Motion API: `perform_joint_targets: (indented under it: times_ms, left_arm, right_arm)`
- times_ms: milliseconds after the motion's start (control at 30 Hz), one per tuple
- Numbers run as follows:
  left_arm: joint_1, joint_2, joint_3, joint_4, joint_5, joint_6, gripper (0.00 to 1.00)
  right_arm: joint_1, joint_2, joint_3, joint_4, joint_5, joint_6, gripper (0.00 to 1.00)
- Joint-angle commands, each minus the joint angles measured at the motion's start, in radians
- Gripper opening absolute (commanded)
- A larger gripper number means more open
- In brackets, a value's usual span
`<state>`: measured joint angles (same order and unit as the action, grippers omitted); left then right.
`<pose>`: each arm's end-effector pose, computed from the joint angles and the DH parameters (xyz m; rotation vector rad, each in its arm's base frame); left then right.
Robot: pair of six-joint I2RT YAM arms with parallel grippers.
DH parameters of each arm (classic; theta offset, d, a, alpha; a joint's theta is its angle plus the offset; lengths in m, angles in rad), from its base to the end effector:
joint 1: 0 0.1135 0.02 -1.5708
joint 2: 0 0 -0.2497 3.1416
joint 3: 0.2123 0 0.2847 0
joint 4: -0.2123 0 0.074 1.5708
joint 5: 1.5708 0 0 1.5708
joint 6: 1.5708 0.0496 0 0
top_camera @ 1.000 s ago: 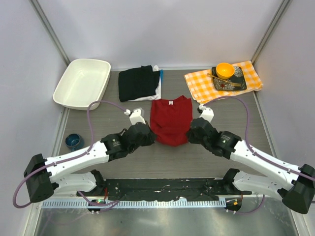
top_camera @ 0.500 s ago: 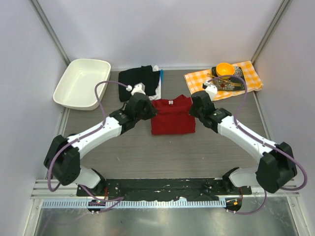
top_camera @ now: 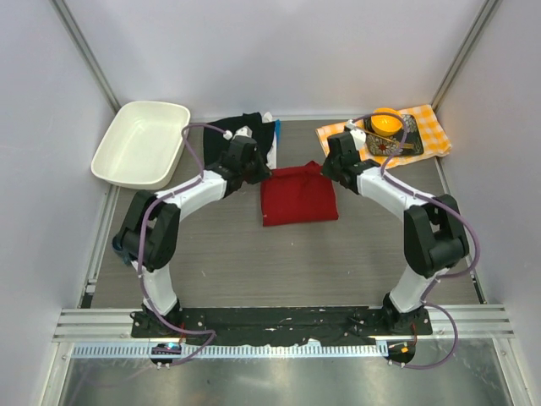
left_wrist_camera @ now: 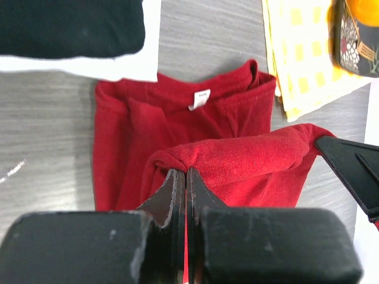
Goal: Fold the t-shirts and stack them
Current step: Fold the tshirt, then neatly place the folded tshirt to the corner
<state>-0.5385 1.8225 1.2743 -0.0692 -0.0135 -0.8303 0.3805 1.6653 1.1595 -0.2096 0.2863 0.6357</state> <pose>0.3882 -0.2311 0.1899 -0.3410 2.2657 -0.7361 0.3839 0.1385 0.2000 0.4340 2.2183 0.2162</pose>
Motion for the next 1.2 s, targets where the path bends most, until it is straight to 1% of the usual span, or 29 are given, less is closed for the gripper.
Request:
perform_joint_targets:
  times_ms: [0, 133, 167, 200, 267, 300, 367, 433, 467, 500, 567, 600, 633, 667, 700, 733, 767, 800, 833, 867, 900, 933, 967, 1000, 1033, 1067, 1100, 1167]
  left_arm:
    - [0.048, 0.050, 0.094, 0.043, 0.049, 0.022, 0.00]
    - [0.081, 0.124, 0.173, 0.025, 0.063, 0.031, 0.00]
    - [0.086, 0.141, 0.189, 0.020, 0.063, 0.034, 0.03]
    - [0.090, 0.176, 0.203, 0.017, 0.066, 0.036, 0.25]
    - [0.097, 0.198, 0.233, 0.016, 0.054, 0.036, 0.56]
    - [0.103, 0.211, 0.241, 0.013, 0.052, 0.037, 0.99]
    - [0.104, 0.207, 0.257, 0.003, 0.047, 0.043, 1.00]
    - [0.103, 0.157, 0.243, -0.001, 0.052, 0.040, 1.00]
    - [0.100, 0.131, 0.206, -0.001, 0.050, 0.037, 1.00]
    - [0.094, 0.098, 0.183, -0.001, 0.031, 0.036, 1.00]
    - [0.081, -0.009, 0.123, 0.000, 0.023, 0.034, 1.00]
    - [0.063, -0.046, 0.055, -0.001, -0.035, 0.031, 1.00]
    - [0.052, -0.077, 0.024, -0.006, -0.057, 0.030, 1.00]
    - [0.040, -0.144, -0.004, -0.015, -0.074, 0.028, 1.00]
    - [0.026, -0.170, -0.062, -0.041, -0.089, 0.020, 1.00]
    - [0.023, -0.198, -0.088, -0.053, -0.100, 0.017, 1.00]
    - [0.022, -0.245, -0.120, -0.066, -0.106, 0.011, 1.00]
    - [0.022, -0.273, -0.151, -0.073, -0.112, 0.008, 1.00]
    - [0.022, -0.297, -0.218, -0.078, -0.134, 0.008, 1.00]
    - [0.022, -0.317, -0.248, -0.083, -0.150, 0.005, 1.00]
    - [0.022, -0.357, -0.275, -0.095, -0.161, 0.007, 1.00]
    - [0.022, -0.371, -0.326, -0.102, -0.186, 0.010, 1.00]
    - [0.022, -0.385, -0.349, -0.107, -0.192, 0.013, 1.00]
    - [0.022, -0.406, -0.374, -0.107, -0.198, 0.016, 1.00]
    - [0.022, -0.417, -0.389, -0.110, -0.206, 0.013, 1.00]
    - [0.022, -0.426, -0.423, -0.107, -0.215, 0.014, 1.00]
    - [0.023, -0.442, -0.440, -0.090, -0.223, 0.013, 1.00]
    - [0.025, -0.453, -0.469, -0.090, -0.227, 0.013, 1.00]
  right_arm:
    - [-0.023, 0.098, 0.134, 0.073, -0.042, -0.014, 0.01]
    - [-0.035, 0.189, 0.198, 0.070, -0.052, -0.016, 0.01]
    - [-0.038, 0.203, 0.219, 0.069, -0.052, -0.019, 0.01]
    - [-0.037, 0.233, 0.230, 0.072, -0.041, -0.022, 0.09]
    - [-0.038, 0.258, 0.261, 0.068, -0.030, -0.037, 0.33]
    - [-0.040, 0.267, 0.267, 0.072, -0.024, -0.045, 0.60]
    - [-0.038, 0.266, 0.270, 0.081, -0.006, -0.062, 0.83]
    - [-0.035, 0.216, 0.258, 0.101, -0.001, -0.086, 0.88]
    - [-0.023, 0.188, 0.224, 0.113, 0.010, -0.100, 0.93]
    - [-0.008, 0.162, 0.212, 0.131, 0.028, -0.147, 0.95]
    - [0.030, 0.101, 0.219, 0.107, 0.089, -0.221, 0.96]
    - [0.088, 0.085, 0.229, 0.058, 0.111, -0.258, 0.97]
    - [0.119, 0.071, 0.235, 0.038, 0.129, -0.349, 0.97]
    - [0.159, 0.051, 0.249, 0.015, 0.170, -0.387, 0.98]
    - [0.226, 0.044, 0.258, -0.049, 0.197, -0.418, 1.00]
    - [0.265, 0.039, 0.262, -0.080, 0.220, -0.486, 1.00]
    - [0.293, 0.031, 0.270, -0.109, 0.226, -0.517, 1.00]
    - [0.319, 0.031, 0.278, -0.184, 0.253, -0.543, 1.00]
    - [0.380, 0.033, 0.285, -0.221, 0.279, -0.562, 1.00]
    - [0.409, 0.034, 0.290, -0.252, 0.298, -0.606, 1.00]
    - [0.440, 0.045, 0.293, -0.327, 0.319, -0.625, 1.00]
    - [0.487, 0.051, 0.292, -0.361, 0.336, -0.630, 1.00]
    - [0.518, 0.054, 0.270, -0.393, 0.370, -0.668, 0.99]
    - [0.543, 0.056, 0.247, -0.430, 0.443, -0.676, 0.99]
    - [0.564, 0.051, 0.224, -0.442, 0.482, -0.680, 0.99]
    - [0.610, 0.039, 0.159, -0.435, 0.510, -0.686, 0.99]
    - [0.629, 0.028, 0.134, -0.427, 0.524, -0.676, 0.99]
    - [0.668, 0.022, 0.106, -0.474, 0.543, -0.639, 0.98]
